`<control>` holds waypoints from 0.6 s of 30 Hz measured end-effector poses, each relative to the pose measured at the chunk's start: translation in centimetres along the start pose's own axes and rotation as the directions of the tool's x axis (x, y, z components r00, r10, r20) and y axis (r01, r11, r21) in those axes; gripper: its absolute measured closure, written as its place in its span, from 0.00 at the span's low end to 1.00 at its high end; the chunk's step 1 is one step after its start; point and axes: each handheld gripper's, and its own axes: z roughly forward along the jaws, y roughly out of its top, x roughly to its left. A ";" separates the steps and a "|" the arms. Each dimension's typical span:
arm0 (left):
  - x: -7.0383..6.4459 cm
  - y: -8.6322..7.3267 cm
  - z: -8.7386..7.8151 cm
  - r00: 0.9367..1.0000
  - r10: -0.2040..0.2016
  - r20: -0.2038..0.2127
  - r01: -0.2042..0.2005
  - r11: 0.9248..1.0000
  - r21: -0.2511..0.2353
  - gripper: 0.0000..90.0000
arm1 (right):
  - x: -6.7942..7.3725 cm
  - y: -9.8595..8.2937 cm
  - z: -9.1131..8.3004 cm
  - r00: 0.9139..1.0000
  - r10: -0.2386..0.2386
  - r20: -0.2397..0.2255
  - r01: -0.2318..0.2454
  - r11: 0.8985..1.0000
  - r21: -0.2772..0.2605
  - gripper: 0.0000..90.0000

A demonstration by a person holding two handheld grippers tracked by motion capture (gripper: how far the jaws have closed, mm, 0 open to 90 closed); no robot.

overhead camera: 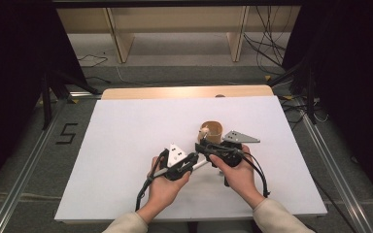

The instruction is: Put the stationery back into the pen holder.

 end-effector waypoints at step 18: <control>-0.1 0.5 -0.8 0.999 0.018 0.040 -0.016 0.998 -0.054 0.75 | 1.4 1.7 -1.5 0.998 -0.045 -0.042 0.043 0.998 -0.040 0.89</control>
